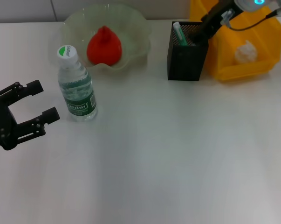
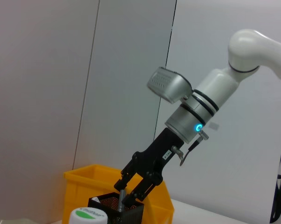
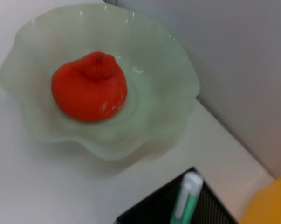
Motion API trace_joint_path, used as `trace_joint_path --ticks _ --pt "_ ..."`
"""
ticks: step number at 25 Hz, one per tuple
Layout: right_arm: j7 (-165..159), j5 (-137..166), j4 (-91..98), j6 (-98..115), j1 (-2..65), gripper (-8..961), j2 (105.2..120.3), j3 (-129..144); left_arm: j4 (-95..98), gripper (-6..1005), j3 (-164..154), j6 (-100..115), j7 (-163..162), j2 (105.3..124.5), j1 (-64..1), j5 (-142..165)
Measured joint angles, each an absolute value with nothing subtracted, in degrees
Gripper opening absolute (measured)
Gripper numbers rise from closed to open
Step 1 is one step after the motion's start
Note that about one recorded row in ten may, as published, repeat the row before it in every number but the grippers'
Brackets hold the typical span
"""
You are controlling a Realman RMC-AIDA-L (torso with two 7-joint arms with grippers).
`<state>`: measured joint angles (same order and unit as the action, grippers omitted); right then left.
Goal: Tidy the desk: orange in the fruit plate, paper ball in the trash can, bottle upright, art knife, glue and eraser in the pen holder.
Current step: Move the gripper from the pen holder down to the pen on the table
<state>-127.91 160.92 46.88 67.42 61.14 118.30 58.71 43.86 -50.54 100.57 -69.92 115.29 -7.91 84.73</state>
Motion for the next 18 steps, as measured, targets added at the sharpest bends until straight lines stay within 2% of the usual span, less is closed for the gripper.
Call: trace_joint_path --ticks 18 --pt "-127.6 160.9 46.7 66.5 61.0 605 118.72 58.8 43.9 788 -50.5 100.6 -69.9 115.40 -7.9 84.8"
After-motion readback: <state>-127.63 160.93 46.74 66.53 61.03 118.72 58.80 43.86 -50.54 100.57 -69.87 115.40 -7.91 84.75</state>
